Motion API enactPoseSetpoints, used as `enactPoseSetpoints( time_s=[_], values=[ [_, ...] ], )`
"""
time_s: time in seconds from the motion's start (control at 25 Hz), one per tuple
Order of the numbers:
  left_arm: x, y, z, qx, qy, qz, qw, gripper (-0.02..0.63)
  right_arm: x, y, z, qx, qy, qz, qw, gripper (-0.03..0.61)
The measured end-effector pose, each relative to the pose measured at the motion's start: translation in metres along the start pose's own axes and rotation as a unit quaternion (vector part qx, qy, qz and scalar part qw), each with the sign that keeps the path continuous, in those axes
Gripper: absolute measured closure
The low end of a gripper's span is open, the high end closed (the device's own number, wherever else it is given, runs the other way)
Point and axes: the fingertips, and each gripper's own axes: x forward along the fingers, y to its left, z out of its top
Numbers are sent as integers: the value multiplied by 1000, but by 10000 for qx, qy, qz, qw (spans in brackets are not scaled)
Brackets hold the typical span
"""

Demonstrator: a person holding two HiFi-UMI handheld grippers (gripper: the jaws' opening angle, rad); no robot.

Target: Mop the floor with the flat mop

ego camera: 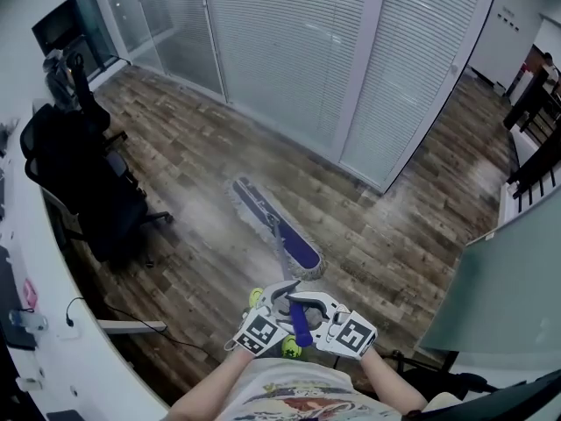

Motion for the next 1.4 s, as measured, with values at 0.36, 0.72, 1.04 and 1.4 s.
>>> enactPoseSetpoints(
  time_s=[0.36, 0.72, 1.04, 1.4],
  values=[
    [38, 137, 11, -57, -170, 108, 9998, 430, 68, -124, 8, -125, 24, -23, 9999, 371],
    [78, 361, 42, -93, -323, 66, 9994, 430, 187, -317, 44, 260, 22, -214, 9994, 370],
    [134, 546, 54, -102, -440, 123, 9989, 428, 276, -489, 49, 249, 74, -402, 9989, 368],
    [161, 637, 50, -43, -354, 3, 9994, 428, 321, -572, 49, 282, -15, -643, 9975, 368]
  ],
)
